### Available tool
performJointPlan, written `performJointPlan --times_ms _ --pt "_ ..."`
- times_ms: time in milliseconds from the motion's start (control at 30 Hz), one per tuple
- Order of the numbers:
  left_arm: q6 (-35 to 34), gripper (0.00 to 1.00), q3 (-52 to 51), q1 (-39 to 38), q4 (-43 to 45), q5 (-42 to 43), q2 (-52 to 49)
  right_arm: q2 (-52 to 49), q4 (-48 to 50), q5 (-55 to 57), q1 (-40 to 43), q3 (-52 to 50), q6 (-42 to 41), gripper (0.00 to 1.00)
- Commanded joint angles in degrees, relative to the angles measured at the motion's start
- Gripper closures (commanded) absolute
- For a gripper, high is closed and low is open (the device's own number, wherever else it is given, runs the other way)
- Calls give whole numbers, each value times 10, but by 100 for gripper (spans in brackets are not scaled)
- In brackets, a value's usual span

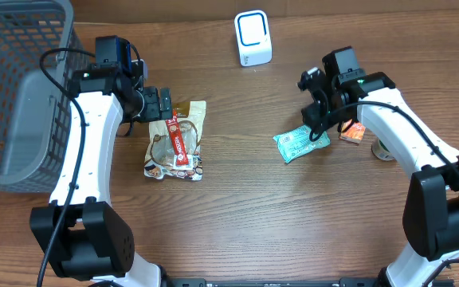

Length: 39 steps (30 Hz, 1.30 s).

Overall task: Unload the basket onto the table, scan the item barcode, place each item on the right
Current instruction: 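Carry the wipes pack right and set it down near the jar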

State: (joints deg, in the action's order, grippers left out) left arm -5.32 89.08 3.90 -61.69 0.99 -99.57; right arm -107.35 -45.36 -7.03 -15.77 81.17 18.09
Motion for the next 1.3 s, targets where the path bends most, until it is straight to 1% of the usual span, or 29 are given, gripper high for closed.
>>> performJointPlan --times_ms 0,33,100,167,267,300,333,400,433,500,567,667,767,933,1267 --pt "15 0 0 2 2 -3 -2 5 23 -7 -6 -2 -115 48" --pt "15 0 0 2 2 -3 -2 5 25 -16 -9 -2 -158 49" --pt "15 0 0 2 2 -3 -2 5 18 -25 -18 -2 -265 57" --pt "15 0 0 2 2 -3 -2 5 3 -24 -31 -2 -365 58" --pt "15 0 0 2 2 -3 -2 5 7 -16 -56 -9 -434 58" --pt "15 0 0 2 2 -3 -2 5 18 2 -66 -14 -454 64" --pt "15 0 0 2 2 -3 -2 5 30 28 -76 -20 -480 75" --pt "15 0 0 2 2 -3 -2 5 60 88 -98 -39 -541 87" --pt "15 0 0 2 2 -3 -2 5 72 117 -110 -49 -569 91" --pt "15 0 0 2 2 -3 -2 5 97 159 -130 -68 -603 91" --pt "15 0 0 2 2 -3 -2 5 126 181 -146 -89 -618 91" --pt "15 0 0 2 2 -3 -2 5 177 202 -166 -123 -618 92" --pt "15 0 0 2 2 -3 -2 5 193 205 -175 -147 -618 93" --pt "15 0 0 2 2 -3 -2 5 140 202 -175 -152 -618 93" --pt "15 0 0 2 2 -3 -2 5 68 131 -146 -148 -615 92"
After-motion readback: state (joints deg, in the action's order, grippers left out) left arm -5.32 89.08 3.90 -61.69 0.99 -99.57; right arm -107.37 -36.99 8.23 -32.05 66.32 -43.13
